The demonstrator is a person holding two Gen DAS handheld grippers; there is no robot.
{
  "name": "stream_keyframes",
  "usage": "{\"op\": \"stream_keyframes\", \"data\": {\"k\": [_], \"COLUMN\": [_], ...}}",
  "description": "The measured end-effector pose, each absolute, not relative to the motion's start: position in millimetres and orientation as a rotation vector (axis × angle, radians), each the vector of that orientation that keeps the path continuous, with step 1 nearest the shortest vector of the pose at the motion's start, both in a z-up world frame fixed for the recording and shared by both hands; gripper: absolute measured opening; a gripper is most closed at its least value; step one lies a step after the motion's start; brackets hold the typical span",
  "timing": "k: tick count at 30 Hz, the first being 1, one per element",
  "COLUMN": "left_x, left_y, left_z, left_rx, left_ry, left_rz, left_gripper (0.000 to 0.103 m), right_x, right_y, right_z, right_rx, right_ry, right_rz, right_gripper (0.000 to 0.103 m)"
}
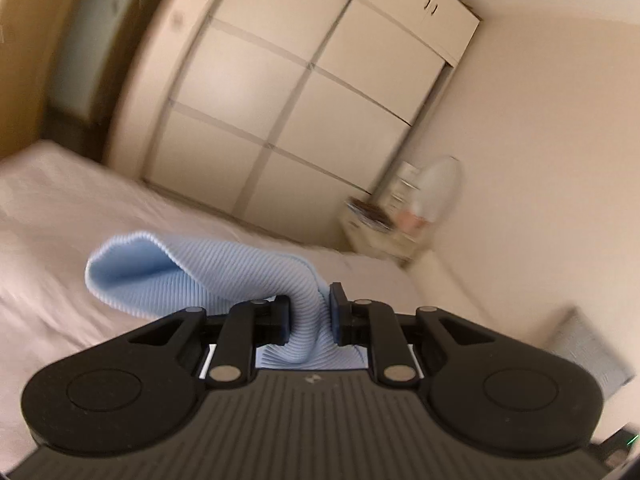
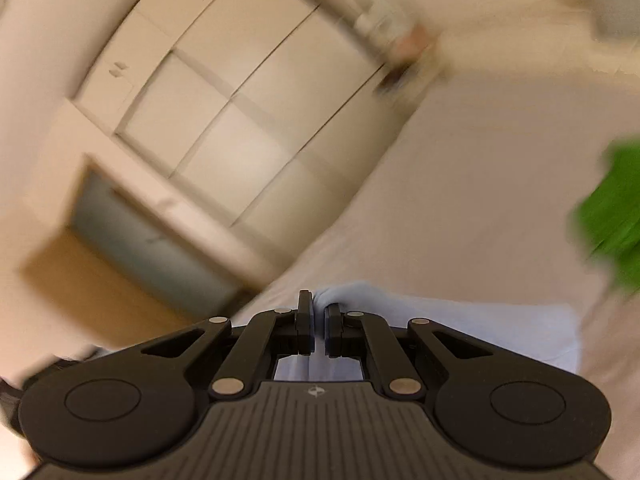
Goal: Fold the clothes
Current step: 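Close the left gripper on the hem while the right gripper grasps the hem, then lift the sweatshirt with both grippers and lay it flat, then open both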
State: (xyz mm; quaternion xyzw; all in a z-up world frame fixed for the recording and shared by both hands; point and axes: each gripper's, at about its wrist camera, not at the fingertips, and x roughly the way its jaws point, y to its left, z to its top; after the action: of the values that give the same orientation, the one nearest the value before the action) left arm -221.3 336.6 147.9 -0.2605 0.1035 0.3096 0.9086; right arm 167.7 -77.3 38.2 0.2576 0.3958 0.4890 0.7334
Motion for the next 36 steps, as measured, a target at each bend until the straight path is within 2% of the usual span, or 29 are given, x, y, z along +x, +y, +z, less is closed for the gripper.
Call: {"op": "stream_keyframes", "data": {"k": [3, 8, 12, 15, 18, 21, 24, 27, 28, 30, 32, 34, 36], "left_x": [-267.0, -337.2, -381.8, -407.6, -426.6, -442.2, -436.0, -430.7, -430.6, -430.4, -430.8, -433.8, -435.2], "left_y": [373.8, 419.5, 406.8, 374.7, 341.5, 309.7, 287.5, 270.1, 261.5, 244.5, 226.7, 207.7, 197.8], "left_z": [169.3, 220.2, 268.5, 274.7, 231.8, 181.7, 83.7, -36.2, -75.5, -153.9, -223.0, -249.6, -248.4], "left_rx": [-0.518, -0.455, -0.427, -0.374, -0.384, -0.408, -0.531, -0.763, -0.862, -1.058, -1.226, -1.269, -1.232], "left_ry": [0.201, 0.133, 0.021, -0.042, 0.011, 0.084, 0.288, 0.548, 0.637, 0.816, 0.979, 1.059, 1.070], "left_rz": [0.729, 0.881, 0.879, 0.864, 0.849, 0.839, 0.861, 0.889, 0.888, 0.876, 0.866, 0.901, 0.925], "left_gripper": [0.015, 0.015, 0.015, 0.015, 0.016, 0.017, 0.018, 0.019, 0.019, 0.019, 0.022, 0.022, 0.025], "right_x": [123.5, 114.7, 100.6, 97.7, 93.8, 89.6, 75.6, 69.7, 69.0, 63.1, 61.0, 57.0, 51.7], "right_y": [-11.9, 105.0, 153.0, 158.8, 150.0, 133.9, 119.1, 101.4, 96.3, 84.7, 61.8, 35.4, 6.1], "right_z": [56.0, 69.9, 136.0, 185.8, 206.9, 180.4, 117.2, 13.8, -19.9, -83.5, -133.0, -165.7, -180.4], "right_rx": [0.472, 0.514, 0.505, 0.543, 0.525, 0.473, 0.403, 0.265, 0.209, 0.097, 0.015, -0.023, -0.015], "right_ry": [0.832, 0.939, 0.749, 0.633, 0.577, 0.620, 0.782, 1.039, 1.126, 1.299, 1.408, 1.475, 1.510], "right_rz": [1.205, 1.280, 1.390, 1.453, 1.476, 1.451, 1.378, 1.227, 1.168, 0.984, 0.811, 0.713, 0.698], "right_gripper": [0.005, 0.005, 0.005, 0.005, 0.004, 0.005, 0.005, 0.006, 0.010, 0.028, 0.032, 0.037, 0.042]}}
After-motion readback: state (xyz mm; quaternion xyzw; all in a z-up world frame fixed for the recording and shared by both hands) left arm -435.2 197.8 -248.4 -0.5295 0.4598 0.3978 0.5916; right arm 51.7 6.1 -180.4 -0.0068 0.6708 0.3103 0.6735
